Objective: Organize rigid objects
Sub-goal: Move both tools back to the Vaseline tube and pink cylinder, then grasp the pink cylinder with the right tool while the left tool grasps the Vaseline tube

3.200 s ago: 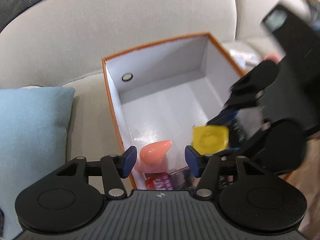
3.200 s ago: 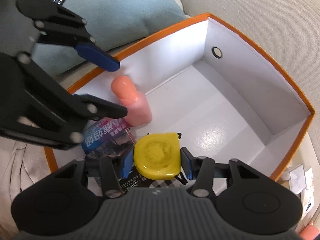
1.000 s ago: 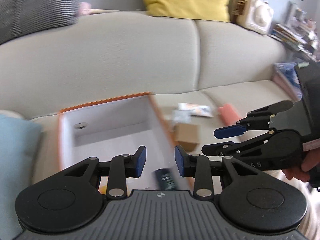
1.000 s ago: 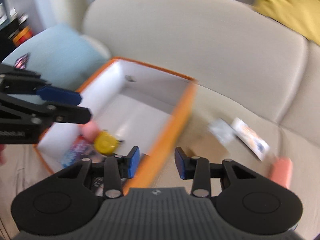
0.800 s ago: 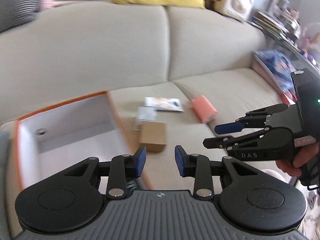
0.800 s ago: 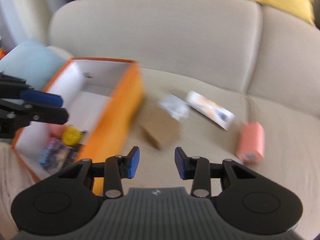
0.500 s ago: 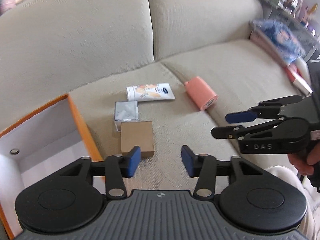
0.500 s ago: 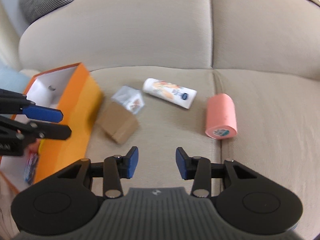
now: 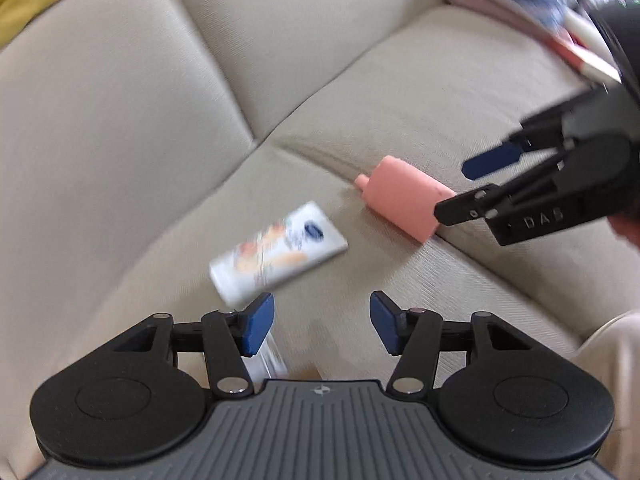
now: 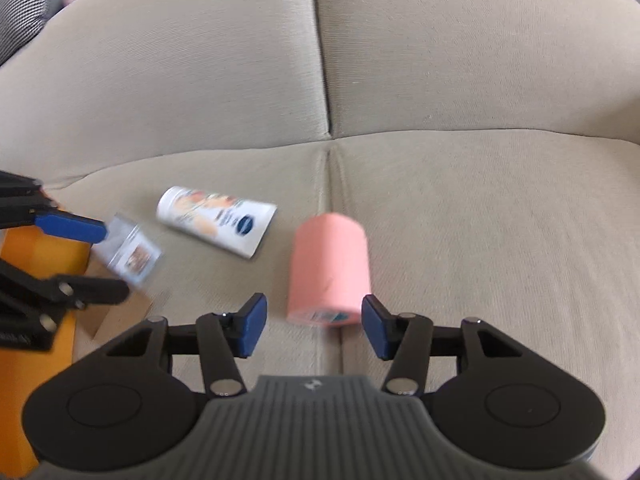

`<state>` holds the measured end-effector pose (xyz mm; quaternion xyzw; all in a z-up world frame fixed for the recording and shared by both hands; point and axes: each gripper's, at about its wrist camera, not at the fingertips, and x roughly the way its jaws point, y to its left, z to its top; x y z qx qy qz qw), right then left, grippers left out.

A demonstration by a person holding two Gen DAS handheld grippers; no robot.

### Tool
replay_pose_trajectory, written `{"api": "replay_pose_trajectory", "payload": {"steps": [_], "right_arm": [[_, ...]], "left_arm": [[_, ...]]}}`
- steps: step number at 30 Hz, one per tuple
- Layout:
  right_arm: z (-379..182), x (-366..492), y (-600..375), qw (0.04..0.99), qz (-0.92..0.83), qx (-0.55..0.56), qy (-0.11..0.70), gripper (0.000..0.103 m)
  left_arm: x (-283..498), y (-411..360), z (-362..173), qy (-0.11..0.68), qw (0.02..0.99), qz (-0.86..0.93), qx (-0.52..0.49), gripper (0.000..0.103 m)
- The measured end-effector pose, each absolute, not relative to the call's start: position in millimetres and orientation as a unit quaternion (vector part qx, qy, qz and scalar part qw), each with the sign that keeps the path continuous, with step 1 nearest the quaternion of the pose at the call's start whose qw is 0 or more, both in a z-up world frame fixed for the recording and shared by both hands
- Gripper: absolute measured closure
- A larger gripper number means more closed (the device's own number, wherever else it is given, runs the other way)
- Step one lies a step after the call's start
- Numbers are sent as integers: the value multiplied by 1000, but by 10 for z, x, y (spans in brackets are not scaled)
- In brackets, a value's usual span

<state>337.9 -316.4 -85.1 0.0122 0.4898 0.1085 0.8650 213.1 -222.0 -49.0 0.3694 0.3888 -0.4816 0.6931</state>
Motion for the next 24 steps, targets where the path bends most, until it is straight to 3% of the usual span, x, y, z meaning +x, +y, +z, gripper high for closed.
{"api": "replay_pose_trajectory", "payload": {"steps": [9, 20, 23, 24], "right_arm": [[-1119, 3876, -3318, 849, 108, 49, 515, 49], [-1366, 4158, -3404, 820, 133, 93, 549, 45], [-1358, 4155, -3393, 822, 131, 92, 546, 46], [-1346, 4148, -3390, 823, 132, 91, 546, 46]], "left_arm": [[2183, -2696, -1029, 335, 628, -498, 495, 37], [2290, -2867, -1234, 323, 611, -506, 517, 35], [2291, -2841, -1196, 320, 622, -507, 504, 50], [2277, -2834, -1180, 318, 624, -505, 503, 67]]}}
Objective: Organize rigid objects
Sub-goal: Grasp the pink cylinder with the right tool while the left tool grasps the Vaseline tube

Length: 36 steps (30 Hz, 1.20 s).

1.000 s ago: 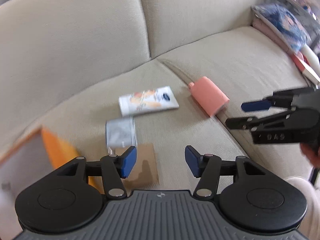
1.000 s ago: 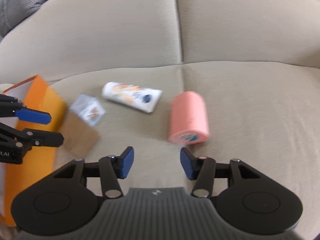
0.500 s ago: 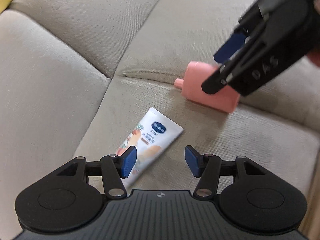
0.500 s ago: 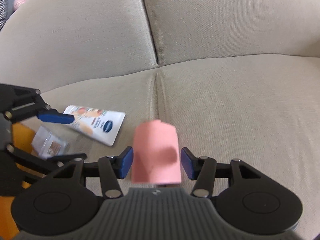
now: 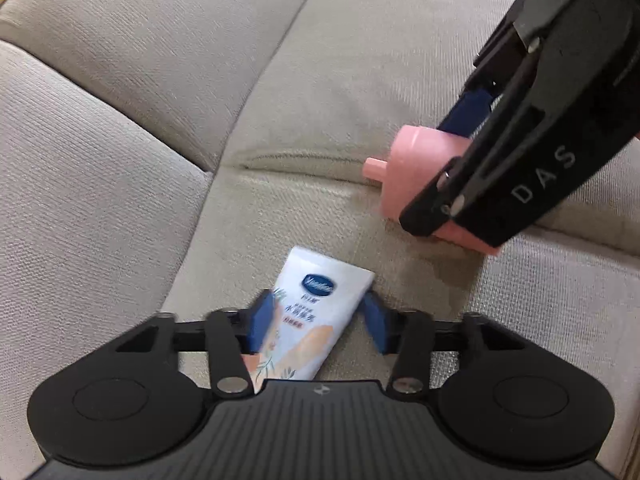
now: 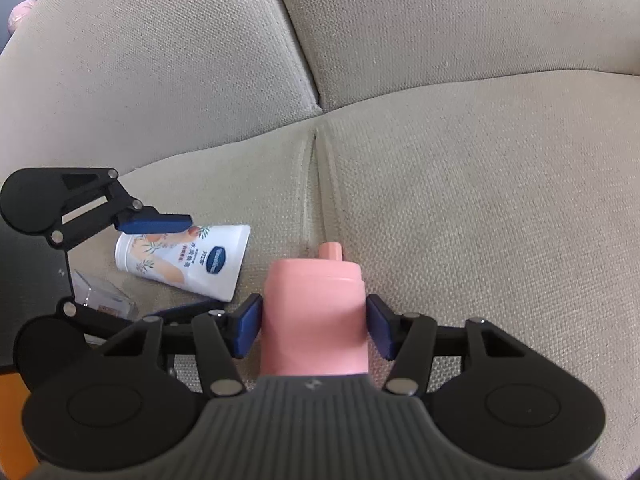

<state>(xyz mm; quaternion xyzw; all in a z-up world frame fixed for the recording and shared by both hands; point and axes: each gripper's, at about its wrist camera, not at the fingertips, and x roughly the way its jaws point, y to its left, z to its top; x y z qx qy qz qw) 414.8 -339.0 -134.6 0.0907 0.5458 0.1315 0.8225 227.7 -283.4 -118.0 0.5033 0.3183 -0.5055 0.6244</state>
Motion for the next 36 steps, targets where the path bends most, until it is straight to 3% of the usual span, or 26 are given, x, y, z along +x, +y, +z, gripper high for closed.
{"api": "replay_pose_trajectory", "payload": {"steps": [4, 13, 21, 29, 32, 34, 36], "right_arm": [[-1271, 4054, -3405, 827, 128, 81, 541, 47], [-1038, 3632, -3330, 844, 144, 48, 514, 47], [-905, 3244, -3186, 850, 149, 36, 504, 47], [-919, 2841, -2948, 853, 163, -6, 495, 47], [-975, 2774, -2926, 851, 157, -9, 501, 47], [-1000, 2793, -2958, 853, 152, -7, 499, 47], [-985, 2790, -2979, 855, 152, -5, 496, 47]], "left_arm": [[2273, -2756, -1051, 315, 649, -496, 483, 81], [2057, -2359, -474, 304, 726, -487, 377, 94], [1709, -1882, -224, 342, 766, -478, 261, 100], [1392, -1669, -333, 379, 752, -484, 239, 103], [1335, -1693, -404, 360, 748, -486, 273, 93], [1331, -1719, -459, 351, 741, -493, 290, 71], [1320, -1751, -521, 337, 736, -500, 307, 63]]}}
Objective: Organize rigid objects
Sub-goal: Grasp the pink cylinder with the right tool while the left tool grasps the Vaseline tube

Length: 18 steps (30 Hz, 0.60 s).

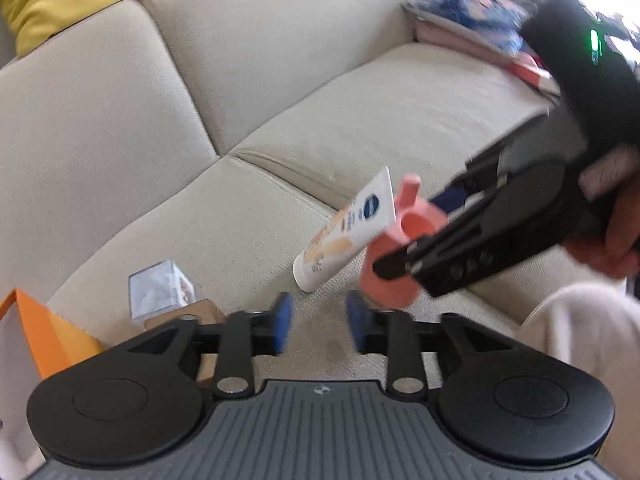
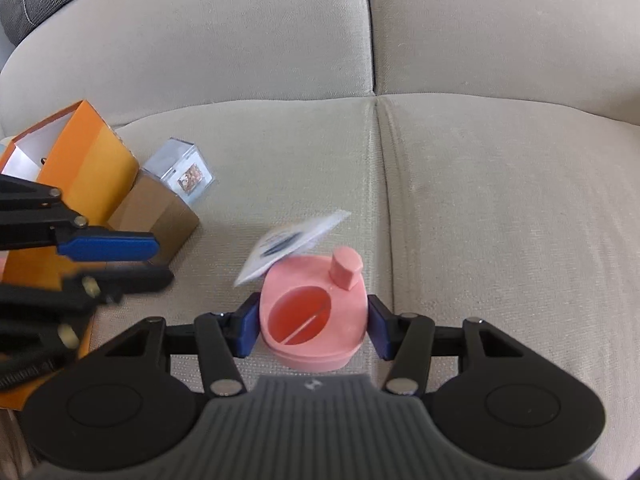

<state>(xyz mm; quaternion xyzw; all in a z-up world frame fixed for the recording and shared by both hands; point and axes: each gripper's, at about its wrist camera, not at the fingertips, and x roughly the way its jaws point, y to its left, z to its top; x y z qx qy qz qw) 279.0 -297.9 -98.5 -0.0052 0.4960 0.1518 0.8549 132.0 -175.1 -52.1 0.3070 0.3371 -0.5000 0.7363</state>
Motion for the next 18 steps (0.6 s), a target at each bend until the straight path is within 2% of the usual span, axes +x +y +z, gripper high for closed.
{"api": "replay_pose_trajectory", "payload": {"steps": [4, 9, 14, 16, 17, 18], "right_arm": [[-955, 2792, -3001, 860, 159, -12, 485, 47], [-898, 2902, -3023, 863, 164, -38, 476, 47], [-907, 3064, -3030, 864, 167, -40, 473, 47], [-937, 3125, -3020, 863, 168, -39, 475, 47], [-949, 3146, -3023, 863, 168, -38, 476, 47], [-957, 3157, -3035, 862, 167, -37, 476, 47]], "left_arm": [[1302, -1872, -641, 286, 732, -512, 348, 52], [1340, -2095, -836, 264, 714, -525, 381, 47], [1416, -2290, -970, 245, 722, -515, 392, 47], [1463, -2339, -1017, 252, 723, -517, 383, 51], [1470, -2344, -1029, 255, 724, -517, 378, 57], [1475, -2346, -1031, 257, 725, -518, 374, 68]]}}
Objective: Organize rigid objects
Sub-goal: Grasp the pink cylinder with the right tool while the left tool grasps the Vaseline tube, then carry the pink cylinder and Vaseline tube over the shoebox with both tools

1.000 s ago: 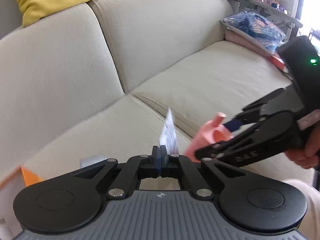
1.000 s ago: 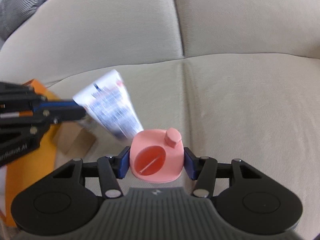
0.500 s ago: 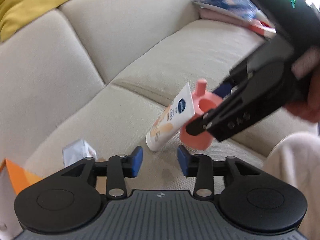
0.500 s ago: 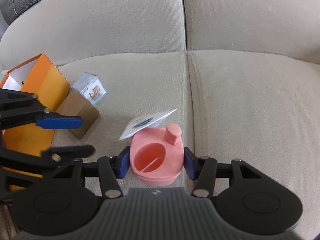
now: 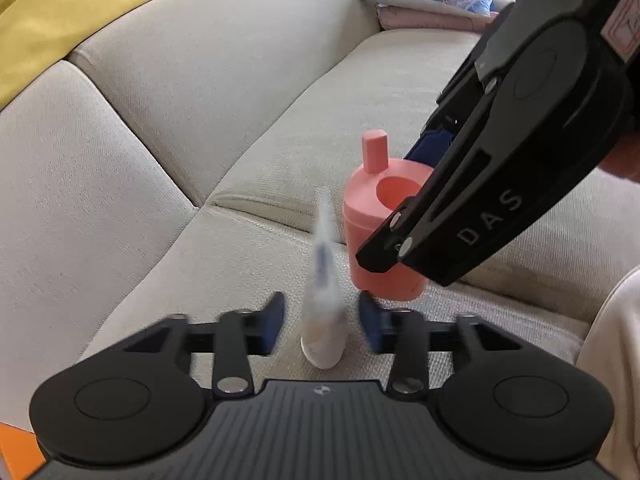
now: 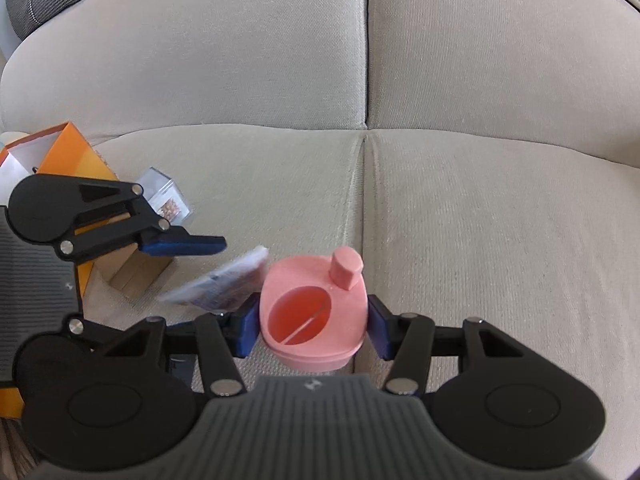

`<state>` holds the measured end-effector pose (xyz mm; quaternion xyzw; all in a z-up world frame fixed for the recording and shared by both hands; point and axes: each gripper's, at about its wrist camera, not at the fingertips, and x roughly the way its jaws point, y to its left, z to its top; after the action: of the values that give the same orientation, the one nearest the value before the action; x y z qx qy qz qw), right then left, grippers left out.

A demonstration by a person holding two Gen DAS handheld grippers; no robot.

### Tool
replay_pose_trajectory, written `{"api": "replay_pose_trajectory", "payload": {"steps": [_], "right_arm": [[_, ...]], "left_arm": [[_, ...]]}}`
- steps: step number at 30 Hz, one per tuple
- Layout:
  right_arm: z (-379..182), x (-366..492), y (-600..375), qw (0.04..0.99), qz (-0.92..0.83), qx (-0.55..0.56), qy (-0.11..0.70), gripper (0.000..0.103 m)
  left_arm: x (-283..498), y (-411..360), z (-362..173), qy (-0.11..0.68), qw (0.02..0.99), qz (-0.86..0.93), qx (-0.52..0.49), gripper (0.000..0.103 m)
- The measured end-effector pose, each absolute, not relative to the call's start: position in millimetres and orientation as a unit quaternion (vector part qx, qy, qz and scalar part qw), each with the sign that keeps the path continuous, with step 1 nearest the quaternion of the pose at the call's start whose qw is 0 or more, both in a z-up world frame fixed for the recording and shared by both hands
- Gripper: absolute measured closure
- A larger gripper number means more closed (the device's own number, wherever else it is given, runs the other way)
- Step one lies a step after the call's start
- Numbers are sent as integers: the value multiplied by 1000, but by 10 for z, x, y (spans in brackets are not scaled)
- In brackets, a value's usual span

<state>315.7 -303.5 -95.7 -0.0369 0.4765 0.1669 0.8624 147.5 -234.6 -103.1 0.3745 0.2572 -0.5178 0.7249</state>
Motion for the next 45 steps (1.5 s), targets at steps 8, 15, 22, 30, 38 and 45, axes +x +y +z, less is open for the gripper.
{"api": "replay_pose_trajectory", "payload": {"steps": [8, 15, 22, 30, 38, 45], "right_arm": [[-1018, 3163, -3054, 861, 159, -19, 484, 47], [-770, 3007, -2979, 870, 164, -6, 465, 47], [-205, 2683, -2664, 878, 230, -13, 420, 47], [325, 2392, -1849, 860, 348, -72, 366, 47], [344, 2281, -846, 800, 456, -172, 350, 47], [-187, 2383, -113, 708, 511, -309, 378, 48]], "left_arm": [[1546, -2205, -954, 292, 756, -495, 314, 80], [1506, -1829, -406, 303, 789, -473, 248, 81], [1543, -1049, 345, 322, 822, -441, 163, 81], [1696, -193, 868, 324, 848, -385, 164, 81], [1745, 378, 675, 356, 841, -364, 182, 81], [2038, 599, 337, 388, 821, -378, 179, 81]]}}
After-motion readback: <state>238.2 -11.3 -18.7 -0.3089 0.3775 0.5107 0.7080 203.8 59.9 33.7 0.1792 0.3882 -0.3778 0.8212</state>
